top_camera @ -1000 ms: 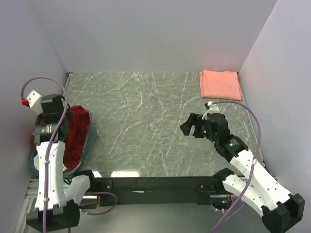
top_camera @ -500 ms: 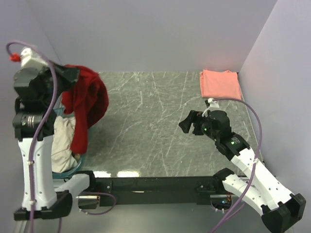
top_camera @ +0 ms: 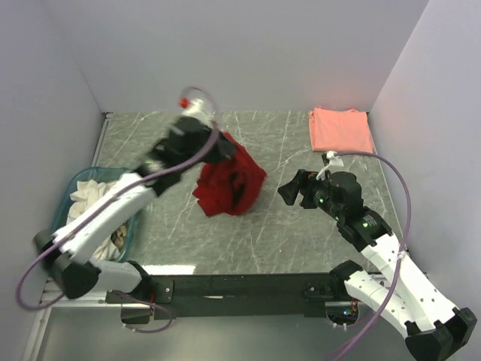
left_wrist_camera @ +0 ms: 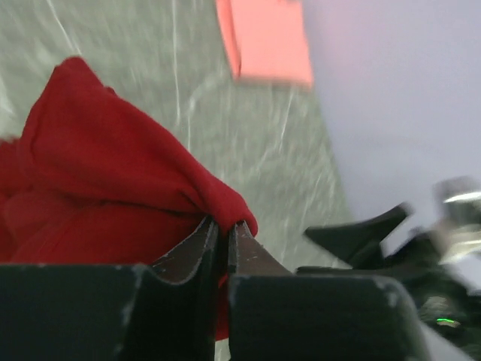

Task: Fold and stack the t-shirts
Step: Move the tshirt to the center of the board

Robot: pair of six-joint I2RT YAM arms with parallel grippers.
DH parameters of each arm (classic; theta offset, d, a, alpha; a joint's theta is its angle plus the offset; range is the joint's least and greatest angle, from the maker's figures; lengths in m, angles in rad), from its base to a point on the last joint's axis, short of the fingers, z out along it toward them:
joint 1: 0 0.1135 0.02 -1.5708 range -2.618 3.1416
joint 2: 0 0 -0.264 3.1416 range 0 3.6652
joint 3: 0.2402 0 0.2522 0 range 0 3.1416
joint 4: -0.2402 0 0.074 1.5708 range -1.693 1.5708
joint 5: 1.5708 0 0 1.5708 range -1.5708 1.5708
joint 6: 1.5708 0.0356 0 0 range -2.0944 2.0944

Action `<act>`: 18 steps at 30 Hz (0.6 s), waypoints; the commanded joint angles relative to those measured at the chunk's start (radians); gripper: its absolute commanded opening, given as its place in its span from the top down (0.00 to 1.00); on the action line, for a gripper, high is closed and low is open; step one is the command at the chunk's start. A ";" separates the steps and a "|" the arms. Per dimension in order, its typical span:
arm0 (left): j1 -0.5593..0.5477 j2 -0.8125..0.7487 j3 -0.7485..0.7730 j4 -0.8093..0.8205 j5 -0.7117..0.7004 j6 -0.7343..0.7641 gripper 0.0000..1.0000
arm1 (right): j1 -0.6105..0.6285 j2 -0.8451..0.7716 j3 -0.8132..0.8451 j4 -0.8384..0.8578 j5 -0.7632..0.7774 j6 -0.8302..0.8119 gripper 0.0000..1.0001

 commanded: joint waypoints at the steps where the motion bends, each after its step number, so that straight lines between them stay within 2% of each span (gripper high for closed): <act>1: -0.132 0.118 -0.071 0.157 -0.031 -0.057 0.89 | 0.002 -0.034 0.000 -0.007 0.019 0.021 0.09; 3: -0.189 0.230 -0.067 0.188 0.014 -0.066 0.86 | 0.002 -0.052 -0.010 -0.007 0.017 0.027 0.09; 6: -0.221 0.336 -0.042 0.209 0.068 -0.065 0.62 | 0.002 -0.077 -0.036 -0.008 0.010 0.035 0.10; 7: -0.221 0.347 -0.041 0.219 0.081 -0.065 0.48 | 0.002 -0.084 -0.043 -0.007 0.007 0.036 0.10; 9: -0.220 0.342 -0.050 0.220 0.080 -0.063 0.36 | 0.000 -0.092 -0.061 -0.002 -0.012 0.038 0.11; 10: -0.218 0.319 -0.054 0.214 0.080 -0.062 0.26 | 0.000 -0.094 -0.067 0.007 -0.019 0.039 0.11; 11: -0.211 0.304 -0.067 0.210 0.027 -0.057 0.22 | 0.002 -0.094 -0.073 0.013 -0.027 0.039 0.12; 14: -0.153 0.233 -0.122 0.185 0.002 -0.083 0.20 | 0.002 -0.072 -0.102 0.065 -0.084 0.042 0.16; 18: -0.024 0.111 -0.275 0.168 0.002 -0.157 0.25 | 0.034 0.006 -0.104 0.102 -0.112 0.047 0.19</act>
